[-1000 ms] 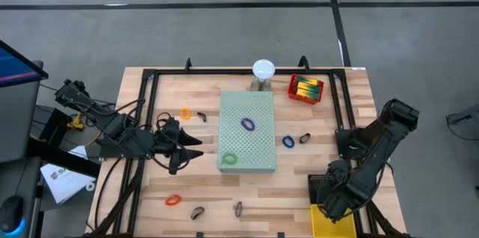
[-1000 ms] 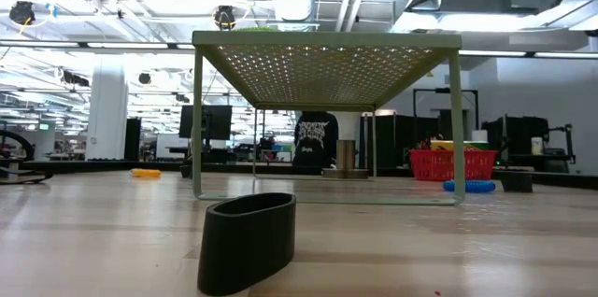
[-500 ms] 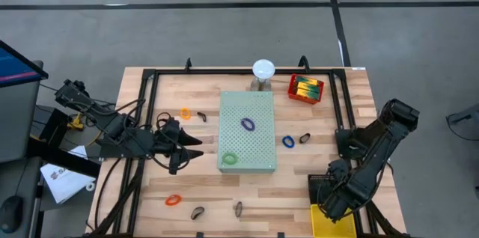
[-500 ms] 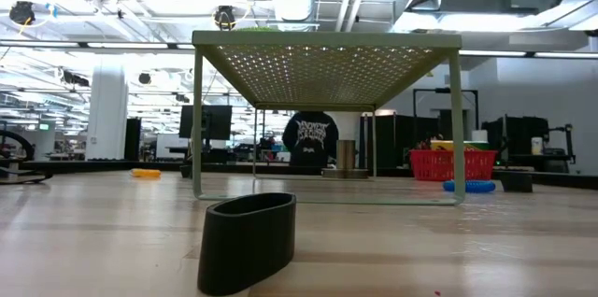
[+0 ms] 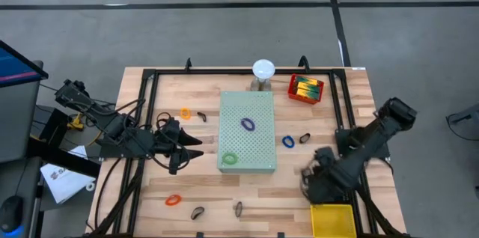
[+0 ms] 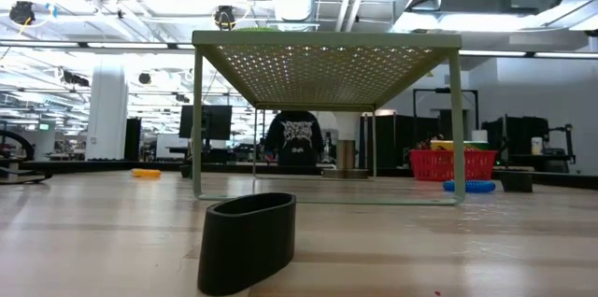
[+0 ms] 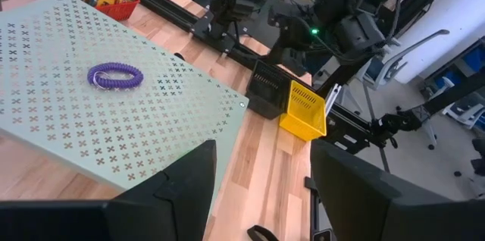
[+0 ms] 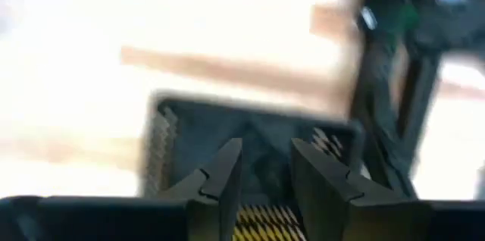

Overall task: Pick & Place Office Desk Supplies
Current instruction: Put the black rubberband into the black bin

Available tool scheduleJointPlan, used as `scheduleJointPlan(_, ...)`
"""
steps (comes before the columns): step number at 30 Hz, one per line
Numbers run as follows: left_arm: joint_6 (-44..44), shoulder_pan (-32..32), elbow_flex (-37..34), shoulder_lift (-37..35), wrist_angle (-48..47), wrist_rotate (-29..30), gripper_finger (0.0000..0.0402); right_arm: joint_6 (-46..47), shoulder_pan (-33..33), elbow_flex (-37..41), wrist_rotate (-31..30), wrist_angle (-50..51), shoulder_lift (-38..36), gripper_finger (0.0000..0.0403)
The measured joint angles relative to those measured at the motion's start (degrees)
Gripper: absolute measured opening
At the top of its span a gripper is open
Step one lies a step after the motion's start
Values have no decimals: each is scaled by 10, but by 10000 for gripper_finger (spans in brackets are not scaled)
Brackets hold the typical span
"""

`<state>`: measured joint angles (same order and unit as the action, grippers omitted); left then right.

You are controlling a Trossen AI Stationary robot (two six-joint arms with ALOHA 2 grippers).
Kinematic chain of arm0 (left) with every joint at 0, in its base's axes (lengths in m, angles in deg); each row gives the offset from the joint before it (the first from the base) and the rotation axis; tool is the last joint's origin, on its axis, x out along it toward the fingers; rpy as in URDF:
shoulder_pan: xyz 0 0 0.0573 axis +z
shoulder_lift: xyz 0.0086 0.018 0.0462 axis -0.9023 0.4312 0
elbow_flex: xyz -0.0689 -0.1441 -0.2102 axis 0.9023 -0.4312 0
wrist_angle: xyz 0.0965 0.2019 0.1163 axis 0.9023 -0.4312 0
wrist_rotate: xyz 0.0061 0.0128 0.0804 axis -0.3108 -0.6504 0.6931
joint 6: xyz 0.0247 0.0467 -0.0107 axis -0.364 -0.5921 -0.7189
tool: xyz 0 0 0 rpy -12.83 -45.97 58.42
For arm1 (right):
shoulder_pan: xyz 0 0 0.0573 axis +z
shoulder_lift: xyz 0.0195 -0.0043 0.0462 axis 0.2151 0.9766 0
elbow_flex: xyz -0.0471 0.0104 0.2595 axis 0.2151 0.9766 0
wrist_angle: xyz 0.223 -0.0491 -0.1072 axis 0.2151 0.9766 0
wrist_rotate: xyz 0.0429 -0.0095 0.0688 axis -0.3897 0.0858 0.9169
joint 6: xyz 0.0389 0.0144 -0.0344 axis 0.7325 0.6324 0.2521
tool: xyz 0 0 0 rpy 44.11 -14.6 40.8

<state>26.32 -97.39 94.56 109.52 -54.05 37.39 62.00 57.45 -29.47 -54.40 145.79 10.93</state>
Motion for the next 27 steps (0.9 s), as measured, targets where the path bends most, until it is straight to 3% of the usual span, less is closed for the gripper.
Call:
scheduleJointPlan(5,4,0,0,0,1,3,210,-141,-115,7,-61,-13,-1,108)
scheduleJointPlan(11,5,0,0,0,21,3,210,-378,-270,64,-67,-82,0,108)
scheduleJointPlan(16,19,0,0,0,36,3,210,-509,-345,112,-69,-96,-8,108)
scheduleJointPlan(21,29,0,0,0,42,3,210,-502,-397,186,-69,-174,-71,108)
scheduleJointPlan(27,33,0,0,0,41,10,210,-391,-436,290,-66,-322,-191,108)
